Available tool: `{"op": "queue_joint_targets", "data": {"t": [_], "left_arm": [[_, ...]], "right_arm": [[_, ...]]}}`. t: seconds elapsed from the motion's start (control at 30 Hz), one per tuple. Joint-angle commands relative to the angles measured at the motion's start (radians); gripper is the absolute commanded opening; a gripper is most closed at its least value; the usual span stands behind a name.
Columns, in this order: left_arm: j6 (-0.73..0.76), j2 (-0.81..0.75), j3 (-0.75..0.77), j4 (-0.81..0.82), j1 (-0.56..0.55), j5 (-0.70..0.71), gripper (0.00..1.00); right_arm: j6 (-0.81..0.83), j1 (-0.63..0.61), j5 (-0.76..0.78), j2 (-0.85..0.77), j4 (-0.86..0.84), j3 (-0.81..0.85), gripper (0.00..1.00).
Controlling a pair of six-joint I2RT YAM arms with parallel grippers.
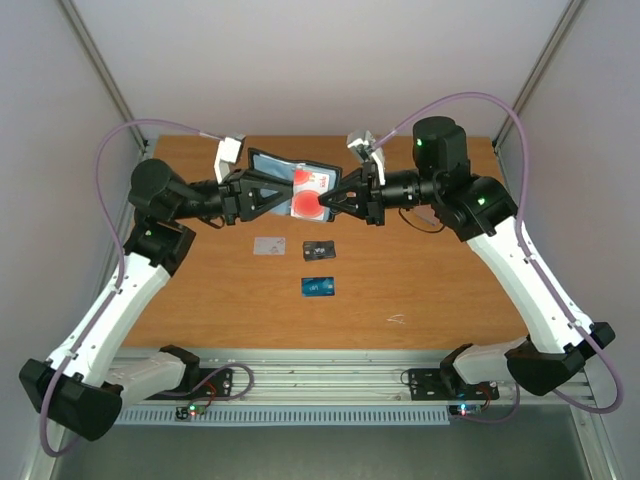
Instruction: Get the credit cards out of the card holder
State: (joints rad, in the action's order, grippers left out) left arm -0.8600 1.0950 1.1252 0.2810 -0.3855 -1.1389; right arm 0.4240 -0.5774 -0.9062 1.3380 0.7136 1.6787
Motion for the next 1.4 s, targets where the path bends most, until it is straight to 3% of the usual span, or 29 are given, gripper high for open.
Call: {"op": "queue_joint_targets", "data": {"t": [0.0,0.13,0.27,0.47,0.57,0.7,0.83,1.03,1.2,1.37], "left_arm": [[-0.133,0.004,0.08,-0.017,-0.039,-0.107,0.28],[-0.007,0.01,0.149,-0.257,-0.046,-0.075,0.27],[0.232,0.0,0.161,-0.489,-0.054,-0.014,0.23],[0.552,-0.016,0.191,-0.741,-0.083,0.085,0.27],[0.606,-0.055,0.135,-0.667,-0.1,0.075,0.25],[0.577,-0.128,0.022,-0.417,-0.143,0.089,0.12],[0.535,-0.137,-0.01,-0.364,-0.151,0.096,0.01],[0.495,-0.159,-0.045,-0.312,-0.152,0.118,0.0],[0.459,-0.19,-0.085,-0.32,-0.132,0.154,0.0],[0.426,-0.206,-0.155,-0.315,-0.093,0.19,0.0]], "right_arm": [[-0.039,-0.008,0.055,0.055,-0.06,0.064,0.01],[-0.032,-0.016,0.053,0.076,-0.02,0.103,0.01],[0.019,-0.062,0.077,0.072,-0.006,0.115,0.01],[0.105,-0.125,0.038,0.094,0.027,0.128,0.01],[0.143,-0.148,-0.016,0.101,0.027,0.129,0.01],[0.128,-0.16,0.065,0.118,0.021,0.128,0.01],[0.109,-0.16,0.105,0.118,0.005,0.111,0.01],[0.111,-0.157,0.091,0.093,-0.007,0.064,0.01],[0.087,-0.101,-0.033,0.044,-0.022,-0.008,0.16],[0.071,-0.074,-0.102,0.005,-0.002,-0.054,0.16]]}}
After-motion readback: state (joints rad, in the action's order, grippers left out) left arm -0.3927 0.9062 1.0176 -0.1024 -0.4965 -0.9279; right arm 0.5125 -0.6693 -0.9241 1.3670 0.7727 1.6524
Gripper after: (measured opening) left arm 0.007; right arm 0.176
